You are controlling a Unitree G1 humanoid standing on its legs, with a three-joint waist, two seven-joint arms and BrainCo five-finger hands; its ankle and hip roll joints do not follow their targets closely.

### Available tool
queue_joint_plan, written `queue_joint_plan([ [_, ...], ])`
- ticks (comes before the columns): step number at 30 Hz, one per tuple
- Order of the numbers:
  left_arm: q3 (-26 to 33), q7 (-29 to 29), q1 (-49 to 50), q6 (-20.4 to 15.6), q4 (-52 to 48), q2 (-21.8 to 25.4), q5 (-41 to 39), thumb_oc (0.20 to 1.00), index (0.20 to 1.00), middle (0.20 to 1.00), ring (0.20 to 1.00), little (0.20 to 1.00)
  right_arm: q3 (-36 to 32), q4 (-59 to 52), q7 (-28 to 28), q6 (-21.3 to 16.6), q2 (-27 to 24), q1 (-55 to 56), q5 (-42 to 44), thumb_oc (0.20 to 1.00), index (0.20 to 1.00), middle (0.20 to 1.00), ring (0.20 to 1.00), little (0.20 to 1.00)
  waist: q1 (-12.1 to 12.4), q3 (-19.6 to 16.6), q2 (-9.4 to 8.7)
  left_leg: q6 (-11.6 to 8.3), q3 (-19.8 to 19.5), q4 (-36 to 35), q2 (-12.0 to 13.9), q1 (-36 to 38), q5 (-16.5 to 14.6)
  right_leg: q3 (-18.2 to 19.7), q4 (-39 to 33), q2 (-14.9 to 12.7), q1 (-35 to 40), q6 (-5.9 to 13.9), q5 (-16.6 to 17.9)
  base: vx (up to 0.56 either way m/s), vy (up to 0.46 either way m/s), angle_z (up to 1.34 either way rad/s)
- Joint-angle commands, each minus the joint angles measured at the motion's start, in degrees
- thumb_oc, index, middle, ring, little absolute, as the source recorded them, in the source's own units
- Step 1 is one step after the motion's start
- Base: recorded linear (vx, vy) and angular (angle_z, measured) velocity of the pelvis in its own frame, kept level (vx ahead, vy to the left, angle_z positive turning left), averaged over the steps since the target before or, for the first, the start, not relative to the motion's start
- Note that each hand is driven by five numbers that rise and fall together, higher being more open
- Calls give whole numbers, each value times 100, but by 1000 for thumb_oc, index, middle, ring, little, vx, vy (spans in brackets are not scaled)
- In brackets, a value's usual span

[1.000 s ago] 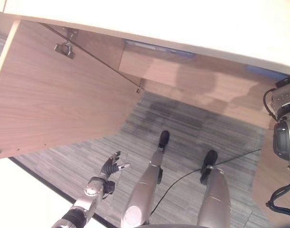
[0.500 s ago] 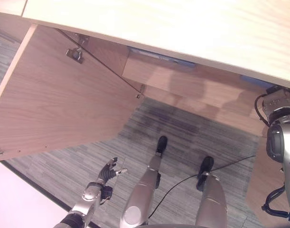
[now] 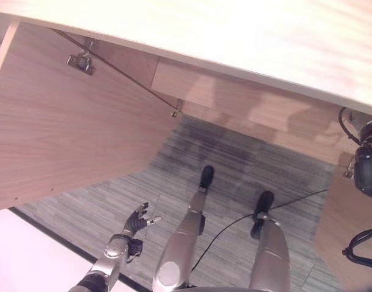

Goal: Put the empty folder in the office cabinet

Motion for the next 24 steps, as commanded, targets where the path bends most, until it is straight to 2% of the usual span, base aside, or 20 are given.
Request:
queue_joint_plan([
  [1,81,-5,-174,-126,-49,184,-73,1000,1000,1000,1000,1000,1180,-817,594,-440,-849,-907,-897,1000,1000,1000,1000,1000,280,202,-73,-286,132,-71,294,523,-730,98,-767,-254,495,305,381,-99,21,1],
  [4,54,-42,-197,-87,-72,177,-28,1000,1000,1000,1000,1000,1028,-765,674,-433,-768,-703,-848,1000,1000,1000,1000,1000,255,198,-87,-278,110,-75,317,582,-742,96,-741,-233,543,295,357,2,-2,1],
  [7,126,-43,-237,-62,0,139,-24,1000,1000,1000,1000,1000,557,-792,714,-545,-507,-199,-584,1000,1000,1000,1000,1000,234,201,-134,-284,104,-69,347,670,-763,74,-761,-201,659,293,345,2,-17,3],
  [8,199,-35,-242,-63,-5,136,-13,1000,1000,1000,1000,1000,51,-960,730,-777,-262,319,-224,1000,1000,1000,1000,1000,207,209,-160,-295,78,-66,371,750,-787,41,-782,-193,777,303,340,9,-17,6],
  [9,242,-28,-255,-64,6,125,-17,1000,1000,1000,1000,1000,-112,-1021,751,-848,-144,501,-118,1000,1000,1000,1000,1000,193,210,-160,-298,73,-67,381,778,-794,39,-790,-189,802,308,337,9,6,9],
  [10,350,-23,-274,-60,56,131,-29,1000,1000,1000,1000,1000,-601,-1401,833,-1180,305,1089,230,1000,1000,1000,1000,1000,136,206,-244,-308,63,-69,407,878,-811,23,-816,-175,904,322,367,4,18,7],
  [13,483,-22,-266,-53,134,55,-65,1000,1000,1000,1000,1000,-1006,-2006,977,-1588,849,1775,530,1000,1000,1000,1000,1000,38,209,-322,-317,81,-81,428,968,-825,9,-880,-165,1014,333,411,1,23,1],
  [16,640,16,-254,-15,195,-71,-107,1000,1000,1000,1000,1000,-1166,-3008,1033,-2025,1478,2530,425,1000,1000,1000,1000,1000,-117,238,-408,-325,126,-94,457,1054,-823,14,-943,-151,1104,338,476,-8,57,-4],
  [18,780,27,-188,17,238,-204,-133,1000,1000,1000,1000,1000,-1222,-4182,1121,-2323,1912,3339,238,1000,1000,1000,1000,1000,-270,253,-489,-330,150,-110,491,1131,-823,27,-988,-142,1187,343,527,-17,64,-7],
  [21,1023,52,-85,99,463,-402,-73,1000,1000,1000,1000,1000,-1323,-5631,1286,-2516,2519,4807,-174,1000,1000,1000,1000,1000,-491,203,-592,-349,181,-138,548,1270,-837,32,-1074,-146,1329,356,598,14,36,-16],
  [24,1224,54,63,135,571,-482,2,1000,1000,1000,1000,1000,-1276,-6582,1426,-2488,2846,5956,-515,1000,1000,1000,1000,1000,-655,160,-650,-358,214,-158,593,1437,-854,40,-1161,-155,1520,366,664,18,28,-8],
])
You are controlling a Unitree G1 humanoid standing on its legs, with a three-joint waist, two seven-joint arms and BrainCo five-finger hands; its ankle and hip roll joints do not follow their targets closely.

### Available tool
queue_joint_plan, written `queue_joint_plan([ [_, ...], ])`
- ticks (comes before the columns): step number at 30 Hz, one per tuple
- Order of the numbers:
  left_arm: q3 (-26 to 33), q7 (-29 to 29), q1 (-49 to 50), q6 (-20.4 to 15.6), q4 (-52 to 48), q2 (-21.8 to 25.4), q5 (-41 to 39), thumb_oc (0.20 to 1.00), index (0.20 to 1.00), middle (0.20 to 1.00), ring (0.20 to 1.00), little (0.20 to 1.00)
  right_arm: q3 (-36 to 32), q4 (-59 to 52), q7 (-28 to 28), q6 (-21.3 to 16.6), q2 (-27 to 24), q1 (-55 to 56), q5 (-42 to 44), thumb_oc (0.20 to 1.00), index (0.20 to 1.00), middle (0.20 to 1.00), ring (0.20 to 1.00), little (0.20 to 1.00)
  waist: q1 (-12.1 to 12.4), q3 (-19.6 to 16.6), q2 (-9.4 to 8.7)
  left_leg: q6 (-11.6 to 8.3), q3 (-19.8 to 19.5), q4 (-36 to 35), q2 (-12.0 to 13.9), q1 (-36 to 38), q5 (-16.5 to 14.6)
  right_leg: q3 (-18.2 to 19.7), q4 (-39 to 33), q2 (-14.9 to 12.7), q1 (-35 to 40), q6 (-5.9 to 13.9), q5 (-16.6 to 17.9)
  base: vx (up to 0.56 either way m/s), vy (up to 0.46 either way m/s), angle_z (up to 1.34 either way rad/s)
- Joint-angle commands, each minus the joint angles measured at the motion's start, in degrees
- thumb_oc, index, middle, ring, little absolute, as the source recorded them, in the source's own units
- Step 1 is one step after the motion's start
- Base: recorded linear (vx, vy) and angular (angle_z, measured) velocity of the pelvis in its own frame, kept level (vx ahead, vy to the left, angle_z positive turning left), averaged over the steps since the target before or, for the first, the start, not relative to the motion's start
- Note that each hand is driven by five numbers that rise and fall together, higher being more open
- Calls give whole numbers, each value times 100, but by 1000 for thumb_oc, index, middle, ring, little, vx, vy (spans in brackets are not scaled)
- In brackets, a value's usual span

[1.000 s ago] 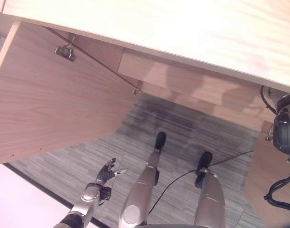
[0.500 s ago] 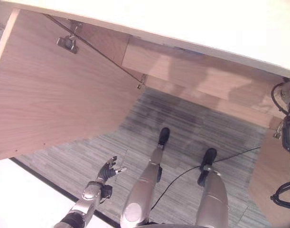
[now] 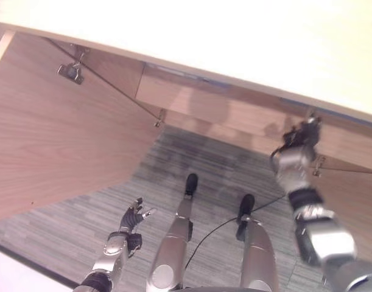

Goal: Put the empty folder in the office cabinet

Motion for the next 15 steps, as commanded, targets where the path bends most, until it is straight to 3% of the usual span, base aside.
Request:
queue_joint_plan([
  [1,177,53,82,22,383,106,53,1000,1000,1000,1000,1000,-106,-526,278,-265,-222,456,-631,1000,1000,1000,1000,1000,5,168,-54,-421,130,-21,459,697,-860,28,-725,-342,669,446,497,34,25,-7],
  [6,473,-9,248,24,541,195,214,1000,1000,1000,1000,1000,26,-1212,659,-50,-125,1499,-936,1000,1000,1000,1000,1000,-192,2,-174,-428,239,-21,531,1018,-912,58,-1000,-352,1005,495,667,35,22,-14],
  [12,717,-104,395,-38,704,273,362,1000,1000,1000,1000,1000,264,-1076,1100,291,-75,2180,-1210,1000,1000,1000,1000,1000,-305,-207,-268,-438,368,-21,618,1573,-1013,72,-1244,-333,1555,538,703,81,8,-14],
  [14,768,-127,456,-84,743,271,424,1000,1000,1000,1000,1000,368,-1010,1247,422,-119,2402,-1550,1000,1000,1000,1000,1000,-331,-285,-272,-437,382,-21,646,1754,-1045,64,-1270,-307,1736,544,677,73,8,1],
  [15,827,-157,521,-147,750,258,467,1000,1000,1000,1000,1000,518,-891,1356,600,-234,2597,-2240,1000,1000,1000,1000,1000,-342,-373,-280,-437,402,-21,663,1897,-1063,49,-1290,-275,1894,542,644,83,8,0],
])
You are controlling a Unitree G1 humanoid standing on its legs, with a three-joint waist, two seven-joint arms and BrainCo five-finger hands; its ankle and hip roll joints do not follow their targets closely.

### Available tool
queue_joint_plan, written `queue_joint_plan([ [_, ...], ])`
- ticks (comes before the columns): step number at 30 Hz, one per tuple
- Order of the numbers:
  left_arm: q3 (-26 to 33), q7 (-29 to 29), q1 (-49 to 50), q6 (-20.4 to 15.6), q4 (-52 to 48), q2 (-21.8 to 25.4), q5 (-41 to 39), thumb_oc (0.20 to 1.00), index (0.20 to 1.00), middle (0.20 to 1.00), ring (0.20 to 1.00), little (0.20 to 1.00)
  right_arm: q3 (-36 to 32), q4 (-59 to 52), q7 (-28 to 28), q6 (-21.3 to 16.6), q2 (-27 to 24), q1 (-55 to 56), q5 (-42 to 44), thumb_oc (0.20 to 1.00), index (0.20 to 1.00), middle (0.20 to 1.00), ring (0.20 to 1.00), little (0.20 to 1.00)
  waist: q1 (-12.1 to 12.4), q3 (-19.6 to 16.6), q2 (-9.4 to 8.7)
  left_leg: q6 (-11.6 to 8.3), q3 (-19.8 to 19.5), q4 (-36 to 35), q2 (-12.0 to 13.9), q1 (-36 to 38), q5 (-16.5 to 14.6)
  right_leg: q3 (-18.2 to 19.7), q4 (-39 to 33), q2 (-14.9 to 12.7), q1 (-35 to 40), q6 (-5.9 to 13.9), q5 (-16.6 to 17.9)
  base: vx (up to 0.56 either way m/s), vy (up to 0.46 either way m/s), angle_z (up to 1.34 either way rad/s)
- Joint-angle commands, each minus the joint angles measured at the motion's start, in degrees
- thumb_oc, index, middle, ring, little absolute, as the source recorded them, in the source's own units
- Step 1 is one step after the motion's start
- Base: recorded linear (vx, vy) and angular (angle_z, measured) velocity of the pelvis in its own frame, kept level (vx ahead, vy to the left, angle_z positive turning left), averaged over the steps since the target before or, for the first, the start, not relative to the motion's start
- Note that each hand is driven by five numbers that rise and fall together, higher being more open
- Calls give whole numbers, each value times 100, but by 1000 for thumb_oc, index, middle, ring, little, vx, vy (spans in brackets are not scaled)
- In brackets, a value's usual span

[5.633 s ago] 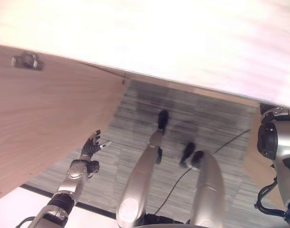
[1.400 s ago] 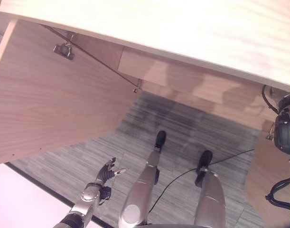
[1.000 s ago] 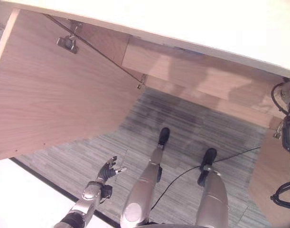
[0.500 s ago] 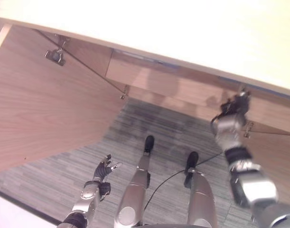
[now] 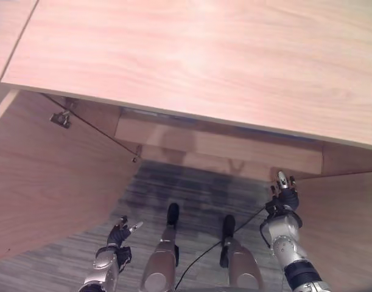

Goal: Put the empty folder in the office cabinet

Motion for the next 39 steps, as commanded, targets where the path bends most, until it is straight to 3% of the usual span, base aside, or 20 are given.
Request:
queue_joint_plan([
  [1,217,-91,252,-289,73,171,345,1000,1000,1000,1000,1000,129,34,385,249,-367,326,-1535,1000,1000,1000,1000,1000,106,-141,97,-451,102,12,555,691,-633,51,439,-465,15,441,0,56,7,1],
  [4,267,-126,310,-340,77,158,380,1000,1000,1000,1000,1000,230,150,494,314,-462,460,-2020,1000,1000,1000,1000,1000,106,-196,98,-458,102,12,566,781,-642,23,409,-444,124,445,-17,38,-8,8],
  [7,316,-295,463,-468,188,88,668,1000,1000,1000,1000,1000,614,832,868,430,-721,682,-3314,1000,1000,1000,1000,1000,121,-435,111,-487,81,12,613,1050,-660,-84,224,-388,510,448,-42,62,-13,2],
  [14,220,-487,408,-453,695,-164,1130,1000,1000,1000,1000,1000,1153,2081,1439,597,-934,732,-4353,1000,1000,1000,1000,1000,207,-844,129,-549,9,12,629,1434,-711,-237,-12,-302,1094,403,-126,21,-10,5],
  [20,285,-421,255,-399,1112,-288,1319,1000,1000,1000,1000,1000,1053,2722,1447,736,-846,630,-4406,1000,1000,1000,1000,1000,214,-1067,159,-601,45,12,679,1634,-727,-272,-217,-228,1387,358,-154,-23,-10,1],
  [27,137,-252,248,-487,833,-307,1543,1000,1000,1000,1000,1000,859,3002,1382,755,-744,706,-4266,1000,1000,1000,1000,1000,197,-1220,159,-612,77,12,726,1856,-774,-231,-362,-176,1701,340,-193,18,-22,-4],
  [36,-248,-206,297,-665,-56,-237,1786,1000,1000,1000,1000,1000,725,2956,1348,724,-681,860,-4080,1000,1000,1000,1000,1000,106,-1249,217,-577,20,12,748,2105,-829,-175,-226,-197,1923,311,-309,0,-2,1],
  [39,-294,-183,414,-795,-876,-73,1840,1000,1000,1000,1000,1000,710,2847,1338,689,-700,899,-4083,1000,1000,1000,1000,1000,111,-1233,232,-564,17,12,752,2139,-838,-156,-201,-208,1926,317,-310,0,0,0],
])
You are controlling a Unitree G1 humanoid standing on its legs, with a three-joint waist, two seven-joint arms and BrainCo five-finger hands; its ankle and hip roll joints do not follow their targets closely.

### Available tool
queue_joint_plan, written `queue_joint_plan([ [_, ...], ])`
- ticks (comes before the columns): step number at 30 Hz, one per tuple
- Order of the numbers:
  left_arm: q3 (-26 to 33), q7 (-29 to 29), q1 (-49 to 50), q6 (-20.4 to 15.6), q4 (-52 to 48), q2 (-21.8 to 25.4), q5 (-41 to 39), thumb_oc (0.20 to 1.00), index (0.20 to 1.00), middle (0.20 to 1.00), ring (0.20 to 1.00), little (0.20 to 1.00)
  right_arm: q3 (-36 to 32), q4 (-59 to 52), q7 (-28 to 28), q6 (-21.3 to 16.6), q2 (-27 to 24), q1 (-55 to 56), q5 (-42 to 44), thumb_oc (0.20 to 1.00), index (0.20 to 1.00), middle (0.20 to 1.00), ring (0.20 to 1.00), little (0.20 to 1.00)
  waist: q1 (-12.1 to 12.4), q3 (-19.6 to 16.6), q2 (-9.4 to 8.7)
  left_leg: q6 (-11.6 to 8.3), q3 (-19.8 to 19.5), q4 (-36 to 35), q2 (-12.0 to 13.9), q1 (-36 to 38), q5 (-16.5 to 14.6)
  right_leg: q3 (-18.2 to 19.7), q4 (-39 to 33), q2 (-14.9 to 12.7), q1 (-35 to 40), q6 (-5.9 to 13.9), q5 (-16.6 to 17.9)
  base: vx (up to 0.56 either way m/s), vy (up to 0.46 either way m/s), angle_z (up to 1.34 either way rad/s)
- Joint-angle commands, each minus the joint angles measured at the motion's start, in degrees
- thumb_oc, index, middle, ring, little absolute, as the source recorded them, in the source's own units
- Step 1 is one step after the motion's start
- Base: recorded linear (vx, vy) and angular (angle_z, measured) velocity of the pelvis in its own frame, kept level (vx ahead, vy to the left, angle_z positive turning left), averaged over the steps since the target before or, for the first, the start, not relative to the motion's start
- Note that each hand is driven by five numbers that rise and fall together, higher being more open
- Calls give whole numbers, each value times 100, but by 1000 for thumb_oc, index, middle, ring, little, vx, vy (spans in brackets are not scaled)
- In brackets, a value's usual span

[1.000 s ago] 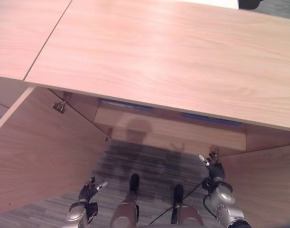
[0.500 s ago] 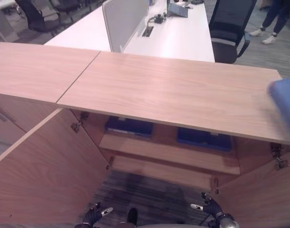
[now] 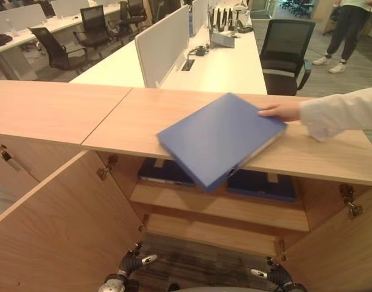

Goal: Put the empty folder in the office cabinet

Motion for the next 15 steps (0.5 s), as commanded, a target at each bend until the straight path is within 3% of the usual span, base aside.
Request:
queue_joint_plan([
  [1,-14,88,-404,-402,-609,261,273,1000,1000,1000,1000,1000,-174,-225,-63,-169,-38,-279,169,1000,1000,1000,1000,1000,126,275,64,-458,126,75,623,426,-394,58,535,-412,-255,395,-180,0,0,0],
  [4,23,80,-241,-476,-1392,465,311,1000,1000,1000,1000,1000,-176,-279,-87,-164,-65,-252,60,1000,1000,1000,1000,1000,162,289,59,-450,100,75,626,398,-390,38,541,-419,-259,412,-168,0,0,0],
  [15,135,56,-73,-523,-1991,592,369,1000,1000,1000,1000,1000,-206,-378,-86,-150,-117,-225,-13,1000,1000,1000,1000,1000,219,293,20,-441,53,75,628,344,-379,10,516,-429,-262,429,-163,0,0,1],
])
